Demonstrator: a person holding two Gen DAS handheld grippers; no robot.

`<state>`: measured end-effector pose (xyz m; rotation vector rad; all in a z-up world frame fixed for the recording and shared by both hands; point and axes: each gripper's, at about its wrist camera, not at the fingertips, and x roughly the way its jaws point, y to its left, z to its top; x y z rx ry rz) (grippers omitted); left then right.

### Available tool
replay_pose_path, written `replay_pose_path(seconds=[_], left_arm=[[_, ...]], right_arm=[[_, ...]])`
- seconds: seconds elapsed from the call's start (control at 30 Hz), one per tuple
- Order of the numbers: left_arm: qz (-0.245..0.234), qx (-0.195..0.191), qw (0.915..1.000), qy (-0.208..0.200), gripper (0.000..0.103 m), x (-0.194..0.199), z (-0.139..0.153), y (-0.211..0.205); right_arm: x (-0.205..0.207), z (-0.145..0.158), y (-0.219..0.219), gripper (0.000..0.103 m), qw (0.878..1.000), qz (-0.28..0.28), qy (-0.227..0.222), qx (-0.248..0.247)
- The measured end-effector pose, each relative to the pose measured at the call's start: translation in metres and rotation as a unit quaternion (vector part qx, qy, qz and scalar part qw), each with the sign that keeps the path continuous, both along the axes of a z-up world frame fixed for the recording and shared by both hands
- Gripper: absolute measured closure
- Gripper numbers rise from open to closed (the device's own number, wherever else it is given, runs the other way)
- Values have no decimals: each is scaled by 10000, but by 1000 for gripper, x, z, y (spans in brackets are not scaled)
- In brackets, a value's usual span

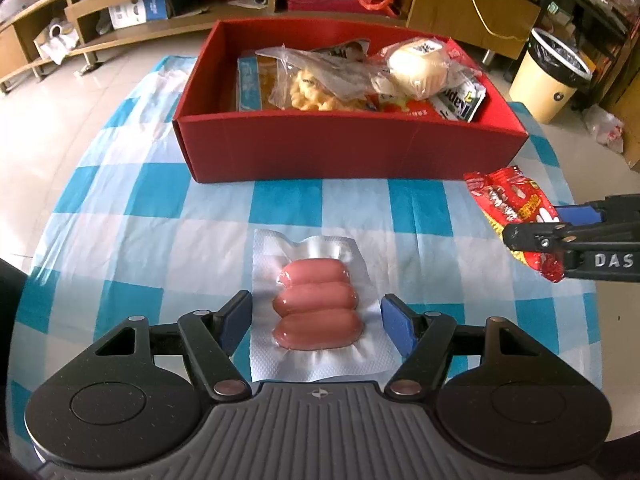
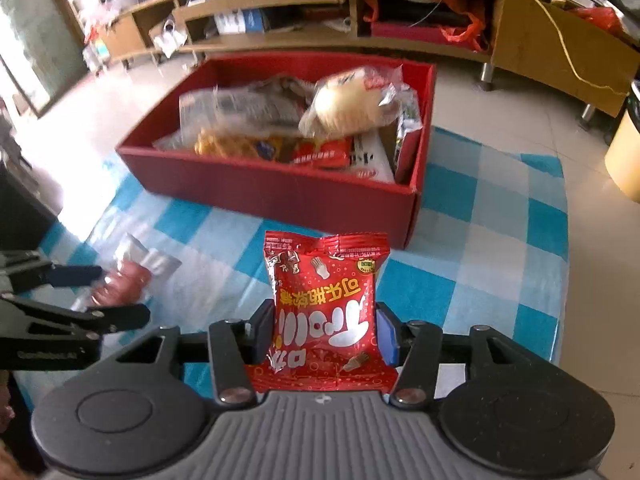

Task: Organize snacks
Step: 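Grasp the sausage pack with the left tool while the right tool carries the Trolli bag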

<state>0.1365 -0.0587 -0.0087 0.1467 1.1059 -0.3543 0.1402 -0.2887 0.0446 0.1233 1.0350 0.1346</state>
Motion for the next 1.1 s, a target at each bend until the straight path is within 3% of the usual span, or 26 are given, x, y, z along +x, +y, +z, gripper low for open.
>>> replay_pose_path(seconds=[0.57, 1.1], left_arm=[[265, -462, 9981, -306, 27, 12, 35, 3], [561, -972, 9926, -474, 27, 47, 59, -2]], right_arm=[[11, 28, -3, 52, 9976, -178, -458, 484], [37, 50, -12, 52, 9905, -513, -876, 930]])
